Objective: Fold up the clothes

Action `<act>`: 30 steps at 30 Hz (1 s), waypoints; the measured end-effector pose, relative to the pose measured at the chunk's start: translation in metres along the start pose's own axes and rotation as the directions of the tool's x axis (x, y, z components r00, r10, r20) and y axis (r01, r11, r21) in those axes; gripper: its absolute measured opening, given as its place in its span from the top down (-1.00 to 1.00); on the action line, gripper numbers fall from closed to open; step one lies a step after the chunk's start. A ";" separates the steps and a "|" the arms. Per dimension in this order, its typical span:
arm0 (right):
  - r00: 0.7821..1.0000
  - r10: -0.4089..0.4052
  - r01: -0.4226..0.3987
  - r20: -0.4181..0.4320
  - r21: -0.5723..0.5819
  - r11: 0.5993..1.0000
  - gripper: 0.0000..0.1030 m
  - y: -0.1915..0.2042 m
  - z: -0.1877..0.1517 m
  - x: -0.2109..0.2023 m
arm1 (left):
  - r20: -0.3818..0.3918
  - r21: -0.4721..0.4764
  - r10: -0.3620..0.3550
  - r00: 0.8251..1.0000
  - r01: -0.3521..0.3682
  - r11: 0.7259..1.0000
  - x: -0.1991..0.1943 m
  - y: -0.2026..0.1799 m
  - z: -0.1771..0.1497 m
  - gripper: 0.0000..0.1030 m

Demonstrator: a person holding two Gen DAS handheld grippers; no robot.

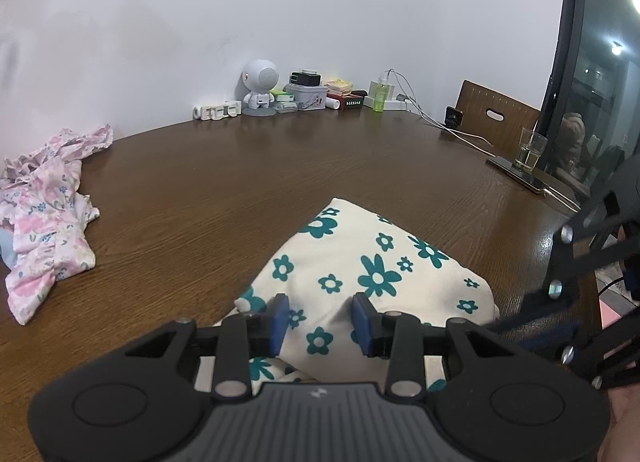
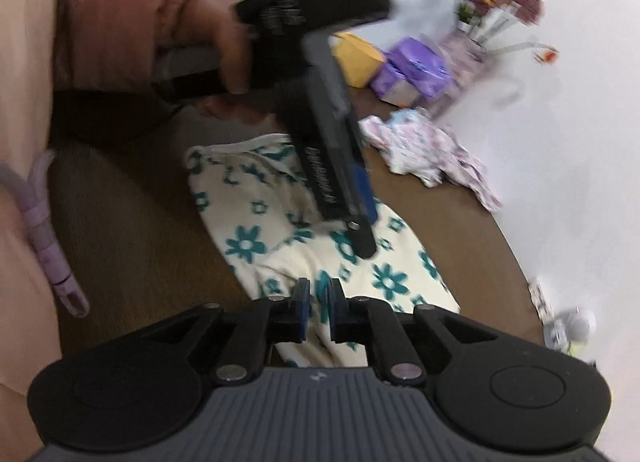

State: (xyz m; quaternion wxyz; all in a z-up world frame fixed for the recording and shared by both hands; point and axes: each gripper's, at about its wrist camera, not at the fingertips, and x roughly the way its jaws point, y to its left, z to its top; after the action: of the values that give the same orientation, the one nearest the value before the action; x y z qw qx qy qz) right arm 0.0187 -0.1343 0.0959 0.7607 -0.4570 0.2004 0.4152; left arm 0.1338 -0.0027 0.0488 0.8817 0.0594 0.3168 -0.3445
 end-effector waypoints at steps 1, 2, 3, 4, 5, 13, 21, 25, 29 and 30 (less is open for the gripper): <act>1.000 0.000 0.000 -0.007 -0.031 1.000 0.85 0.003 0.001 0.003 | 0.000 0.000 0.000 1.000 0.000 1.000 0.000 0.000 0.000 0.33; 1.000 -0.001 0.000 -0.013 -0.062 0.998 0.85 0.006 0.002 0.006 | 0.000 0.001 0.001 1.000 -0.001 1.000 0.000 0.000 0.000 0.33; 1.000 -0.006 0.005 -0.017 -0.097 0.995 0.85 0.009 0.003 0.009 | 0.000 0.002 0.001 1.000 -0.001 1.000 0.000 -0.001 0.000 0.33; 1.000 -0.010 0.008 -0.017 -0.129 0.992 0.85 0.012 0.004 0.011 | 0.000 0.002 0.001 1.000 -0.001 1.000 0.000 -0.001 0.000 0.33; 1.000 -0.010 0.008 -0.014 -0.156 0.988 0.85 0.014 0.005 0.013 | 0.000 0.001 0.001 1.000 -0.001 1.000 0.000 -0.001 0.000 0.33; 0.999 -0.030 0.018 -0.031 -0.331 0.944 0.65 0.027 0.009 0.010 | 0.000 0.000 -0.001 1.000 0.001 1.000 -0.001 -0.001 0.000 0.33; 0.998 -0.025 -0.003 -0.051 -0.479 0.878 0.73 0.037 0.010 0.021 | -0.001 -0.002 -0.001 1.000 0.001 1.000 -0.001 -0.001 0.001 0.33; 0.999 -0.003 -0.021 -0.048 -0.500 0.866 0.95 0.039 0.011 0.019 | -0.002 -0.004 -0.002 1.000 0.002 1.000 -0.001 0.000 0.001 0.32; 0.999 0.038 -0.049 -0.034 -0.422 0.905 0.98 0.030 0.014 0.012 | -0.004 -0.006 0.002 1.000 -0.002 1.000 0.000 0.000 0.001 0.32; 0.998 0.062 -0.070 -0.034 -0.397 0.915 0.98 0.030 0.013 0.012 | -0.004 -0.006 0.002 1.000 -0.002 1.000 0.000 0.000 0.000 0.31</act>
State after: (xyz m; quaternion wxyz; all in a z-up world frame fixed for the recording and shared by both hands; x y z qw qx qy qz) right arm -0.0001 -0.1102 0.0783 0.6354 -0.5992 0.1349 0.4680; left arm 0.1338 -0.0029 0.0493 0.8815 0.0576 0.3198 -0.3427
